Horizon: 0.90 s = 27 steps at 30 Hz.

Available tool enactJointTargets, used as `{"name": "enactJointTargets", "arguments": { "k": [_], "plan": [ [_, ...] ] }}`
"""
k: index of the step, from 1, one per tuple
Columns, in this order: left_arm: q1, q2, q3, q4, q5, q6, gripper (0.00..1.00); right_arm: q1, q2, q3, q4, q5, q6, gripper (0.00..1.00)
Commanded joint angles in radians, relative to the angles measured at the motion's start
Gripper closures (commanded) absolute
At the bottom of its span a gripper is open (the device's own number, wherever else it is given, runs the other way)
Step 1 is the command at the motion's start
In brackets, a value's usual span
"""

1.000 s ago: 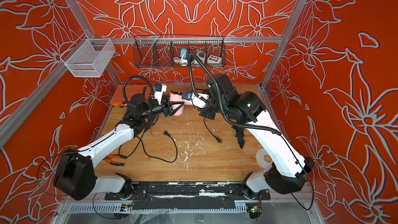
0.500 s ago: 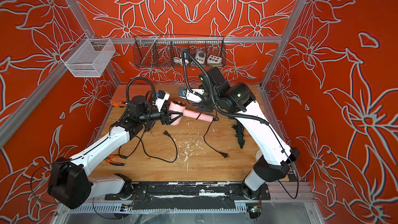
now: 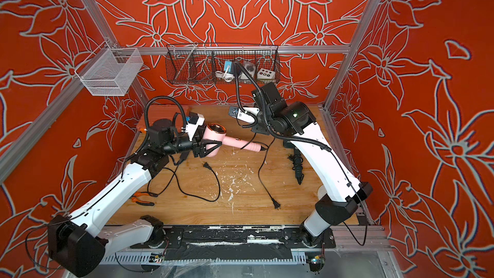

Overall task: Wrap the cord around the hair dryer
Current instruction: Wrap the power cord around the hair dryer.

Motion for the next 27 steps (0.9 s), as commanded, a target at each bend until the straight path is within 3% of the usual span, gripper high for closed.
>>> {"name": "enactJointTargets", "arguments": {
  "k": [1, 3, 9, 16, 20, 27],
  "plan": [
    [0.011, -0.027, 0.058, 0.089, 0.0, 0.014, 1.0, -0.002, -0.009, 0.038, 0.036, 0.02, -0.044, 1.0],
    [0.014, -0.035, 0.08, 0.079, -0.011, 0.026, 1.0, -0.002, 0.005, 0.069, 0.036, 0.018, -0.057, 1.0],
    [0.009, 0.036, 0.164, -0.008, 0.152, 0.006, 1.0, 0.001, 0.039, 0.151, 0.044, -0.084, -0.068, 1.0],
    [-0.056, 0.16, 0.122, 0.085, 0.203, -0.067, 1.0, 0.041, 0.074, 0.227, 0.014, -0.24, -0.104, 1.0],
    [-0.105, 0.206, 0.12, 0.154, 0.239, -0.117, 1.0, 0.044, 0.093, 0.245, 0.012, -0.26, -0.111, 1.0],
    [-0.172, 0.186, 0.07, 0.324, 0.34, -0.245, 1.0, -0.021, 0.111, 0.198, 0.062, -0.331, -0.074, 1.0]
  ]
}}
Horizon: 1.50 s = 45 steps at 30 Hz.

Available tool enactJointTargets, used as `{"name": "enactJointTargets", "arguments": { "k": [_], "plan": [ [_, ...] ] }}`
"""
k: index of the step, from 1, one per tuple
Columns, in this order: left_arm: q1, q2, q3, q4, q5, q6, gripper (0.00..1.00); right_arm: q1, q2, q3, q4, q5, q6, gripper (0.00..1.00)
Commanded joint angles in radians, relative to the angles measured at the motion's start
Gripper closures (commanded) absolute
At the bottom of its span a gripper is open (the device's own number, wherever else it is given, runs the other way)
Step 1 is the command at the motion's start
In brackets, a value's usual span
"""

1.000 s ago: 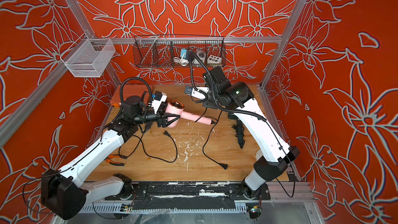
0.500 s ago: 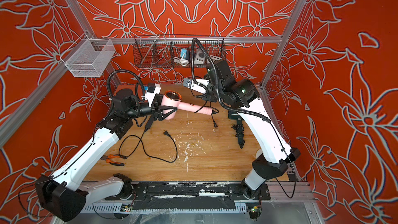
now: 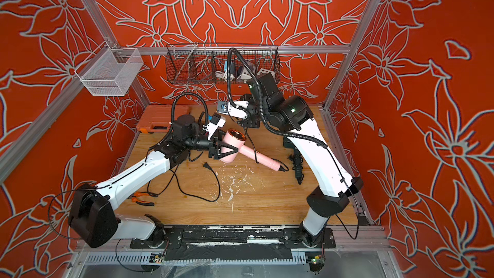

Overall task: Wrap the cord around the hair dryer
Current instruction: Wrap the power cord around the hair dryer.

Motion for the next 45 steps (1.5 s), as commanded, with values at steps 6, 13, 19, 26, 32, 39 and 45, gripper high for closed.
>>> {"name": "enactJointTargets", "arguments": {
  "k": [6, 13, 19, 26, 32, 39, 45],
  "plan": [
    [-0.017, -0.104, -0.094, 0.463, 0.136, -0.323, 1.0, -0.204, -0.042, -0.176, 0.188, -0.374, 0.137, 1.0],
    [-0.013, -0.101, -0.05, 0.672, 0.119, -0.505, 1.0, -0.424, -0.117, -0.48, 0.519, -0.759, 0.417, 1.0],
    [0.009, -0.085, 0.015, 0.695, 0.052, -0.534, 1.0, -0.503, -0.168, -0.704, 0.769, -0.86, 0.62, 1.0],
    [0.073, 0.015, 0.061, 0.918, -0.085, -0.72, 1.0, -0.514, -0.224, -0.933, 1.021, -0.891, 0.811, 1.0],
    [0.114, 0.061, 0.119, 0.888, -0.199, -0.685, 1.0, -0.5, -0.272, -1.091, 1.223, -0.899, 0.96, 1.0],
    [0.195, 0.112, 0.182, 0.882, -0.308, -0.678, 1.0, -0.43, -0.357, -1.234, 1.271, -0.846, 0.976, 1.0],
    [0.278, 0.141, 0.218, 0.812, -0.312, -0.625, 1.0, -0.265, -0.43, -1.21, 1.015, -0.741, 0.779, 1.0]
  ]
}}
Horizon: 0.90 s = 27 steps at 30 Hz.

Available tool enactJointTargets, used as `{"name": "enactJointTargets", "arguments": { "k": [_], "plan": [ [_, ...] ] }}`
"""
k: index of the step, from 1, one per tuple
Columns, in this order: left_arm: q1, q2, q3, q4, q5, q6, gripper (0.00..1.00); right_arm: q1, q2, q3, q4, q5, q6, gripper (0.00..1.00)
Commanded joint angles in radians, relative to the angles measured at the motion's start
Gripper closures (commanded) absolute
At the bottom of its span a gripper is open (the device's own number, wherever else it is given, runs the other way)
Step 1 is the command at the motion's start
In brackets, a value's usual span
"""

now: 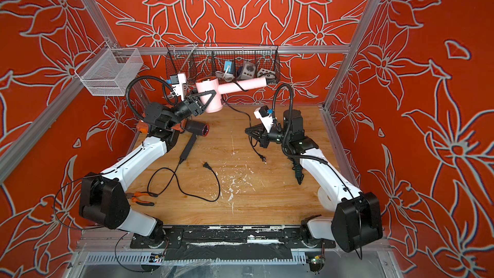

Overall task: Wrap the cord around the hair dryer
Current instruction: Wrap the power cord around the hair dryer.

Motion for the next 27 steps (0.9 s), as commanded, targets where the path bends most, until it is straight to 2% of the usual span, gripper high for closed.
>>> {"name": "enactJointTargets", "arguments": {
  "k": [1, 5, 11, 21, 24, 27],
  "plan": [
    [0.045, 0.003, 0.047, 0.03, -0.039, 0.039, 1.0, 0.084, -0.051, 0.034, -0.16, 0.072, -0.138, 1.0],
    [0.102, 0.013, 0.059, -0.004, -0.029, 0.064, 1.0, 0.175, -0.091, 0.09, -0.335, 0.155, -0.247, 1.0],
    [0.164, 0.012, 0.062, -0.078, -0.03, 0.114, 1.0, 0.234, -0.163, 0.163, -0.531, 0.246, -0.35, 1.0],
    [0.174, 0.064, 0.066, -0.066, -0.101, 0.089, 1.0, 0.353, -0.157, 0.271, -0.706, 0.346, -0.43, 1.0],
    [0.167, 0.055, 0.072, -0.161, -0.091, 0.176, 1.0, 0.383, -0.133, 0.331, -0.774, 0.398, -0.47, 1.0],
    [0.135, 0.013, 0.095, -0.409, -0.09, 0.38, 1.0, 0.391, -0.107, 0.415, -0.852, 0.442, -0.514, 1.0]
  ]
}}
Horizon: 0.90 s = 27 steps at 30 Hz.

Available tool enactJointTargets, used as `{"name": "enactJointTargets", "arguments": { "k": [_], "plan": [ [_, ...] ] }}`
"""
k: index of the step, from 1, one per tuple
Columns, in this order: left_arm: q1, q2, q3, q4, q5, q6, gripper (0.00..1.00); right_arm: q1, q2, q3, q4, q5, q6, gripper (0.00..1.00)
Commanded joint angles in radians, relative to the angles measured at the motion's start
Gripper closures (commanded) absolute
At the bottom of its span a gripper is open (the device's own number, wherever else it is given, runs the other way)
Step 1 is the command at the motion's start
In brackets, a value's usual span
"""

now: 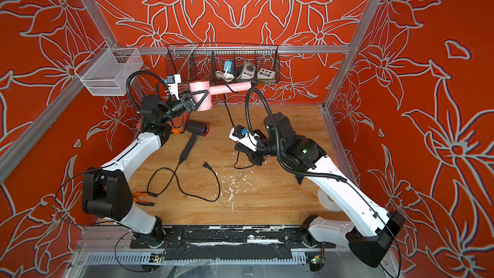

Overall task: Wrap the cord around the hair dryer
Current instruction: Wrap the power cord around the hair dryer.

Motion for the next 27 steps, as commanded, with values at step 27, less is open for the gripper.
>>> {"name": "enactJointTargets", "arguments": {
  "k": [27],
  "plan": [
    [-0.247, -0.431, -0.062, -1.024, -0.253, 0.832, 1.0, -0.064, 0.289, 0.66, -0.497, 0.409, -0.395, 1.0]
  ]
}}
